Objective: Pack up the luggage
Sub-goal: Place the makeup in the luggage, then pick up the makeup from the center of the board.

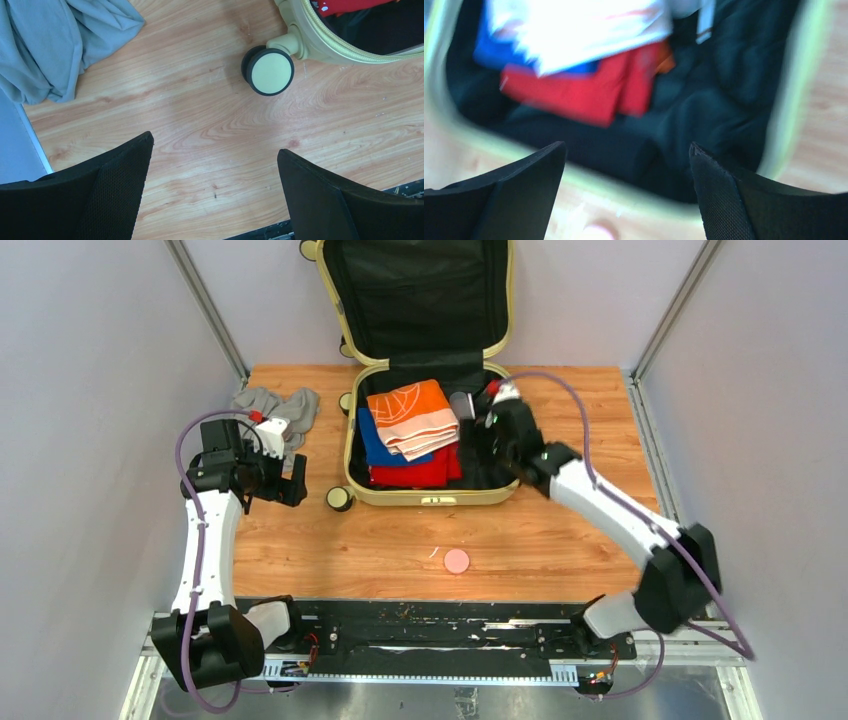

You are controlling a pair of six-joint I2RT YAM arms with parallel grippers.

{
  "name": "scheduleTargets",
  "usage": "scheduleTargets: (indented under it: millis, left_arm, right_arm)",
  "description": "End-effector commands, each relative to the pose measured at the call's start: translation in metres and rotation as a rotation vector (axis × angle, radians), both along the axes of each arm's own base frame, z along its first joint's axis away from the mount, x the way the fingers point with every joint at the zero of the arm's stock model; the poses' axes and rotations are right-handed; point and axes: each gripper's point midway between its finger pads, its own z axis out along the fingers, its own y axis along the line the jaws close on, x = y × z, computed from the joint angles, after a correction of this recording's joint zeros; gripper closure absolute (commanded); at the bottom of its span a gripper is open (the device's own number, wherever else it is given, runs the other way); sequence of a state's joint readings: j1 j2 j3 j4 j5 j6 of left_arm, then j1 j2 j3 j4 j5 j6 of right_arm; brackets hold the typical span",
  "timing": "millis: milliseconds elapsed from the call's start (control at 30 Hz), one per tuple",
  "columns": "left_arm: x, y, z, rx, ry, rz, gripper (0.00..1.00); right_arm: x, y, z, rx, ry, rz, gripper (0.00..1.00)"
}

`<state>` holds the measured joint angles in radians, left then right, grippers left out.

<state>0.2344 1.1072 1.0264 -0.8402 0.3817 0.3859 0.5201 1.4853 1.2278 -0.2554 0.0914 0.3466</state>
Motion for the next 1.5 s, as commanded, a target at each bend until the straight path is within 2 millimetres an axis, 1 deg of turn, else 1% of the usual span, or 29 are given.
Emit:
scheduleTargets:
  millis: [0,100,167,233,300,400,633,767,933,1000,1067,1167,1233,1267,1300,1333,1367,1400,1467]
  left_arm:
    - [-0.005,-0.002,0.002,-0.011,-0.01,-0.004,0.0]
    - [-0.007,-0.003,0.001,-0.014,-0.01,-0.008,0.0]
    - [-0.007,-0.004,0.001,-0.016,-0.009,-0.01,0.0]
    - [-0.007,-0.004,0.001,-0.018,-0.008,-0.01,0.0]
    - [-0.007,-0.005,0.001,-0.022,-0.009,-0.005,0.0]
    - [-0.008,-0.006,0.004,-0.028,-0.018,0.0,0.0]
    - [-0.01,-0.004,0.008,-0.018,-0.034,0.008,0.0]
    - [-0.008,-0.005,0.009,-0.022,-0.034,0.012,0.0]
    - [-0.007,-0.004,0.012,-0.02,-0.038,0.015,0.0]
    - [-0.006,-0.003,0.012,-0.021,-0.037,0.016,0.0]
    - [-0.006,-0.004,0.01,-0.024,-0.031,0.015,0.0]
    - [-0.006,-0.004,0.009,-0.029,-0.025,0.016,0.0]
    - [-0.005,-0.004,0.008,-0.029,-0.023,0.016,0.0]
    - [-0.005,-0.004,0.008,-0.031,-0.021,0.016,0.0]
    - [-0.005,-0.005,0.008,-0.031,-0.02,0.015,0.0]
    - [-0.005,-0.004,0.008,-0.029,-0.022,0.016,0.0]
    - [-0.004,-0.004,0.008,-0.028,-0.021,0.014,0.0]
    - [-0.004,-0.004,0.008,-0.029,-0.02,0.013,0.0]
    - [-0.004,-0.004,0.007,-0.03,-0.017,0.014,0.0]
  right_arm:
    - [-0.108,0.03,-0.036,-0.076,0.07,0.167,0.04]
    - [-0.171,0.043,-0.057,-0.112,0.071,0.28,0.01]
    - [-0.203,0.049,-0.074,-0.125,0.107,0.341,0.0]
    - [-0.222,0.048,-0.095,-0.172,0.153,0.371,0.0]
    - [-0.232,0.044,-0.116,-0.222,0.202,0.383,0.0]
    - [-0.238,0.049,-0.135,-0.238,0.246,0.412,0.0]
    - [-0.233,0.061,-0.163,-0.298,0.26,0.451,0.0]
    - [-0.23,0.062,-0.181,-0.335,0.275,0.449,0.06]
    - [-0.223,0.06,-0.192,-0.364,0.272,0.421,0.15]
    - [-0.219,0.059,-0.191,-0.369,0.264,0.409,0.2]
    - [-0.216,0.058,-0.188,-0.366,0.258,0.402,0.29]
    - [-0.212,0.058,-0.181,-0.359,0.248,0.397,0.48]
    - [-0.208,0.059,-0.169,-0.355,0.227,0.398,0.65]
    - [-0.205,0.058,-0.158,-0.35,0.215,0.396,0.71]
    - [-0.199,0.06,-0.144,-0.335,0.195,0.395,0.76]
    - [-0.193,0.061,-0.13,-0.319,0.177,0.393,0.78]
    - [-0.183,0.062,-0.111,-0.298,0.151,0.388,0.78]
    - [-0.172,0.063,-0.09,-0.264,0.122,0.378,0.79]
    - [-0.139,0.055,-0.048,-0.19,0.059,0.317,0.79]
